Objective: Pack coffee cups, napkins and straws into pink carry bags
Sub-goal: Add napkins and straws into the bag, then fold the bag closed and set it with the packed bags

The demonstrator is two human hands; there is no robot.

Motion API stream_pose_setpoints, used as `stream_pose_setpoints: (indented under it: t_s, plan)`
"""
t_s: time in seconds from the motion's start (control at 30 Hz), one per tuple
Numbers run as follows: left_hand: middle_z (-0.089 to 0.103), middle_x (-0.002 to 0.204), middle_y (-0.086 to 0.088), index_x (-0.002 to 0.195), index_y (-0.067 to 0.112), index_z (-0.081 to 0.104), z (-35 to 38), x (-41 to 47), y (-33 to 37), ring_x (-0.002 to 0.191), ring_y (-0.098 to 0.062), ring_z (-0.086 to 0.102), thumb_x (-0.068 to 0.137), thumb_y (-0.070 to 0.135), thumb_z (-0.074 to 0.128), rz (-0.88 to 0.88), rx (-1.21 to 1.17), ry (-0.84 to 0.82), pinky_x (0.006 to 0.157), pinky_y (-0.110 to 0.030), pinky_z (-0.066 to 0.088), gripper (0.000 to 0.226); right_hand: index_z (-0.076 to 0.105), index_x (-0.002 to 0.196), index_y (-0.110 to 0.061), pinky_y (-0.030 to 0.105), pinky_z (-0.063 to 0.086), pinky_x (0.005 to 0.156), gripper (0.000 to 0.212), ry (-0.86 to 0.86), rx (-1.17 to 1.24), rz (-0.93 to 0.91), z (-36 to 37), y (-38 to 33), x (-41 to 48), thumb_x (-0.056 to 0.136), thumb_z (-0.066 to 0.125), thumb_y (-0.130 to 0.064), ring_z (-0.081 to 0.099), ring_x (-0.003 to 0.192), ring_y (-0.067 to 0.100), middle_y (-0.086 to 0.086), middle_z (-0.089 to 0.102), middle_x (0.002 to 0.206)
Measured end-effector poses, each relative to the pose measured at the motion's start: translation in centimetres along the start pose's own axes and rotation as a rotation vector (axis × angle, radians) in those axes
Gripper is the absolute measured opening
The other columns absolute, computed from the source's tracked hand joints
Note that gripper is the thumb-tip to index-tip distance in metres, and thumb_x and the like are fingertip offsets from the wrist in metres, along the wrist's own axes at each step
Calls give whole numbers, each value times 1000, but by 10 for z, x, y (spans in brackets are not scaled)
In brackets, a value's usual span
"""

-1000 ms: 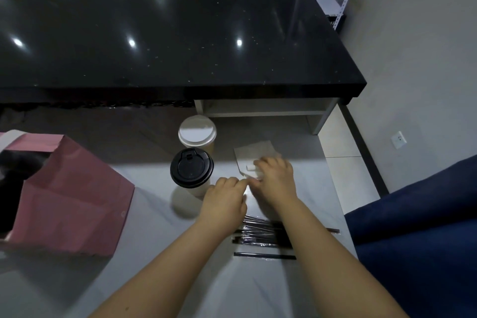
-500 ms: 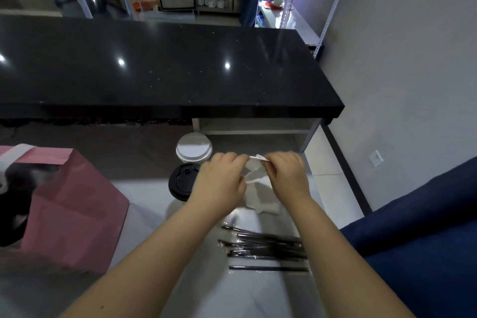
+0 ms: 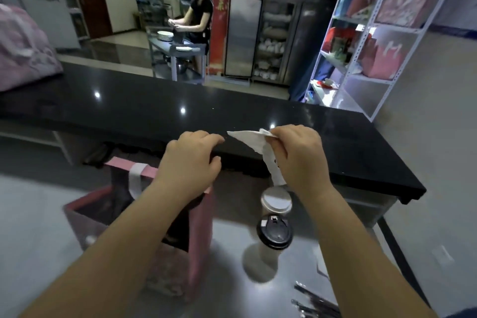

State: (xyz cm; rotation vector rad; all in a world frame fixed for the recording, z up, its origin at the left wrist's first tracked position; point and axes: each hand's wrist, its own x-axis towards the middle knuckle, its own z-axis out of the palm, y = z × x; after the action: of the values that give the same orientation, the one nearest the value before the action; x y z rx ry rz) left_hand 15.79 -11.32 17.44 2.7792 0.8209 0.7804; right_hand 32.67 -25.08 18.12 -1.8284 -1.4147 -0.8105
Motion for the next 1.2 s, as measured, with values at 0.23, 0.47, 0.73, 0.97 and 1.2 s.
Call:
stream_pose_setpoints:
  t_s: [0.23,0.47,0.73,0.97,1.2]
  plan:
    - [63,107,9,110,28,64,-42,-36,-127,104,-19,55,80,20,71,-141,-59,-75,88,-41,48,32,73,90,-6,42,49,82,8,7,96,-81,60,-116,28,87,70,-13,67,80,24,4,73,86]
    - [65,91,21,91,41,65,-40,-41,-203,87,-3,61,75,27,75,-85,-227,-440,80,-32,55,23,73,92,-8,30,42,85,16,-59,109,-42,102,-191,22,89,62,-19,65,82,20,2,72,88]
    - [34,149,13,141,50,30,-15,-27,-220,133,-22,40,62,38,85,104,-349,-641,102,-41,47,96,71,90,-4,40,52,69,5,-151,45,26,114,-213,-11,85,70,-6,64,78,25,6,71,86]
    - [-27,144,27,152,39,-11,-1,-31,-227,137,2,-27,59,49,87,205,-324,-695,117,-33,6,135,72,89,-9,45,51,73,11,-554,-74,18,131,-197,-52,86,66,-17,62,87,27,5,70,90]
    - [-18,159,14,153,35,-10,-2,-39,-226,142,-2,-23,63,56,83,214,-321,-627,119,-38,10,130,63,123,-25,39,45,90,31,-934,-93,128,145,-201,-67,93,57,-29,53,110,22,-1,64,116]
